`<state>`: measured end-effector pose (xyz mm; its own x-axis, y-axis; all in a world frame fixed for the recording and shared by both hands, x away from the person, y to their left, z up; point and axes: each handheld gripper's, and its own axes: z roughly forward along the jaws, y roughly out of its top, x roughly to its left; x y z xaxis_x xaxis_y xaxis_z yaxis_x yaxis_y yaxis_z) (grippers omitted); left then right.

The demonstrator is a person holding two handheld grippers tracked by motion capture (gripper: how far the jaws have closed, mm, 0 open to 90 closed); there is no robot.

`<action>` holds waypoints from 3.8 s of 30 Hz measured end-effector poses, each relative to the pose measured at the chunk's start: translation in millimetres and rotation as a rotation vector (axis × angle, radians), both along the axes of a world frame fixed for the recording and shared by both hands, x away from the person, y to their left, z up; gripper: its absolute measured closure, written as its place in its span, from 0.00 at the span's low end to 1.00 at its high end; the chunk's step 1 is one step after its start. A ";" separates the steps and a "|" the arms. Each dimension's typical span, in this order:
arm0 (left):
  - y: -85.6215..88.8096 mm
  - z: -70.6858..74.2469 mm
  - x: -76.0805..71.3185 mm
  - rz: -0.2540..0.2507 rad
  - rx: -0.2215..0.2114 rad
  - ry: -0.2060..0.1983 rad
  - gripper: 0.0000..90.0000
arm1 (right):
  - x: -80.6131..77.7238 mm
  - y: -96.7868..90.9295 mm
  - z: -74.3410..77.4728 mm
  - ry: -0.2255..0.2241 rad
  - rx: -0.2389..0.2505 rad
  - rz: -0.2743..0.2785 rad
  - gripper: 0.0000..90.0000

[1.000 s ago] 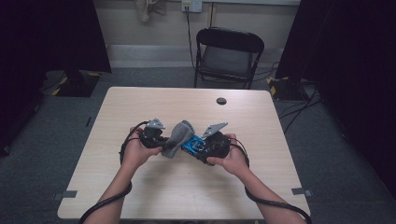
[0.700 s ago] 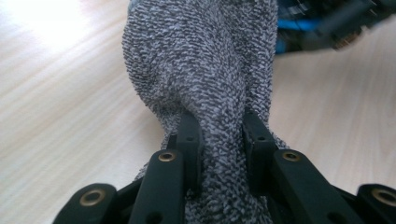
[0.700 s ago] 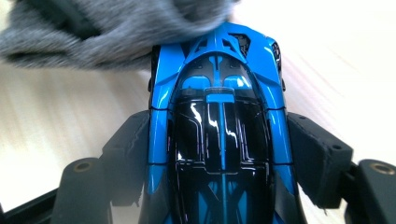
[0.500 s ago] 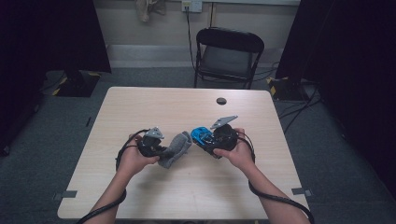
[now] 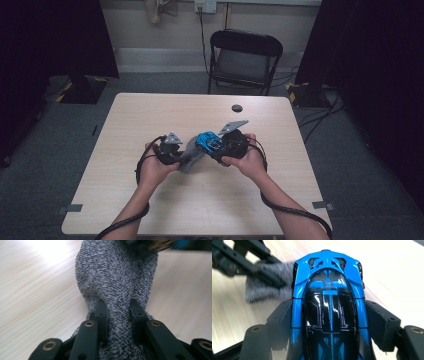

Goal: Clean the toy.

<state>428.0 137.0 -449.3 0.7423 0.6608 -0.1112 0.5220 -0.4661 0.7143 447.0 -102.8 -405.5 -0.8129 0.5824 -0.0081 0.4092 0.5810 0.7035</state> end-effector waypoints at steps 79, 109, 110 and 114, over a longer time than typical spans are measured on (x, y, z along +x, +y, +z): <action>11.0 6.8 11.7 0.063 -0.060 -0.007 0.82 | -1.9 -2.9 -8.4 0.042 0.003 -0.009 0.32; -6.1 3.7 3.6 -0.009 -0.078 -0.003 0.82 | 0.9 3.1 -5.7 0.036 0.001 -0.012 0.32; -6.5 3.5 3.3 -0.016 -0.076 -0.002 0.82 | 1.0 3.4 -5.6 0.036 0.000 -0.012 0.32; -11.2 2.7 1.1 -0.035 -0.076 0.002 0.82 | 1.4 4.3 -5.2 0.034 0.001 -0.016 0.32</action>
<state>429.2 125.8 -446.5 0.7645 0.6241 -0.1611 0.5076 -0.4289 0.7473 448.4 -98.5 -410.7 -0.8031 0.5955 0.0201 0.4426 0.5736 0.6893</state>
